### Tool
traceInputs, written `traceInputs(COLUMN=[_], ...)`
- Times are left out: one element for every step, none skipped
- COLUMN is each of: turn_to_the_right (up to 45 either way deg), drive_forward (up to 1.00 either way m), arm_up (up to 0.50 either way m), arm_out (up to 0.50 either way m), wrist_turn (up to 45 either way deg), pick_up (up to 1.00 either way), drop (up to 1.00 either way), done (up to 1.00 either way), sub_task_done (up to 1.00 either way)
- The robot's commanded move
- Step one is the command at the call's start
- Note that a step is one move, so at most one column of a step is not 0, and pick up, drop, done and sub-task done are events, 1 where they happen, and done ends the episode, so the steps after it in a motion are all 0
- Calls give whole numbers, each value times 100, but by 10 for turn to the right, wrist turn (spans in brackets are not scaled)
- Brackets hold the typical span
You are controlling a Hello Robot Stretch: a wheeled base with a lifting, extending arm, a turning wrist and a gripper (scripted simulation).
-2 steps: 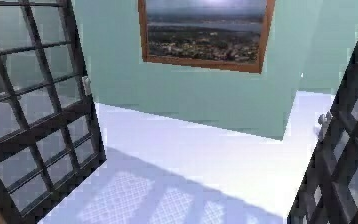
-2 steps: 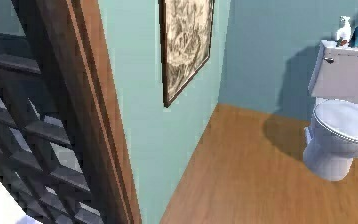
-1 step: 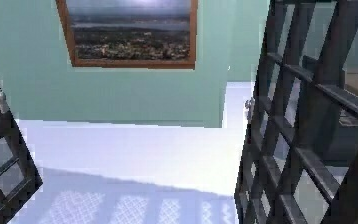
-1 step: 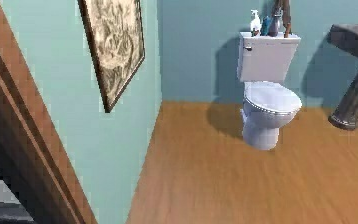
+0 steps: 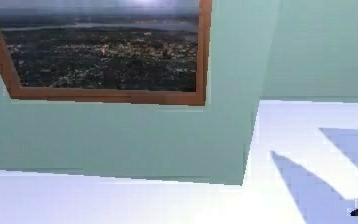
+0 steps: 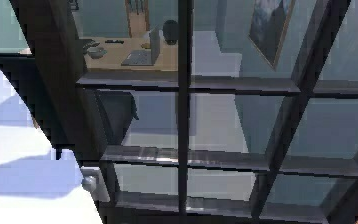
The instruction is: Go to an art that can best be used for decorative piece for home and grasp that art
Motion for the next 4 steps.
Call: traceInputs(turn_to_the_right=[30,0,450,0], drive_forward=[0,55,0,35], arm_up=[0,0,0,0], arm_out=[0,0,0,0], wrist_turn=[0,0,0,0], pick_up=[0,0,0,0], drop=[0,0,0,0], done=[0,0,0,0], sub_task_done=[0,0,0,0])
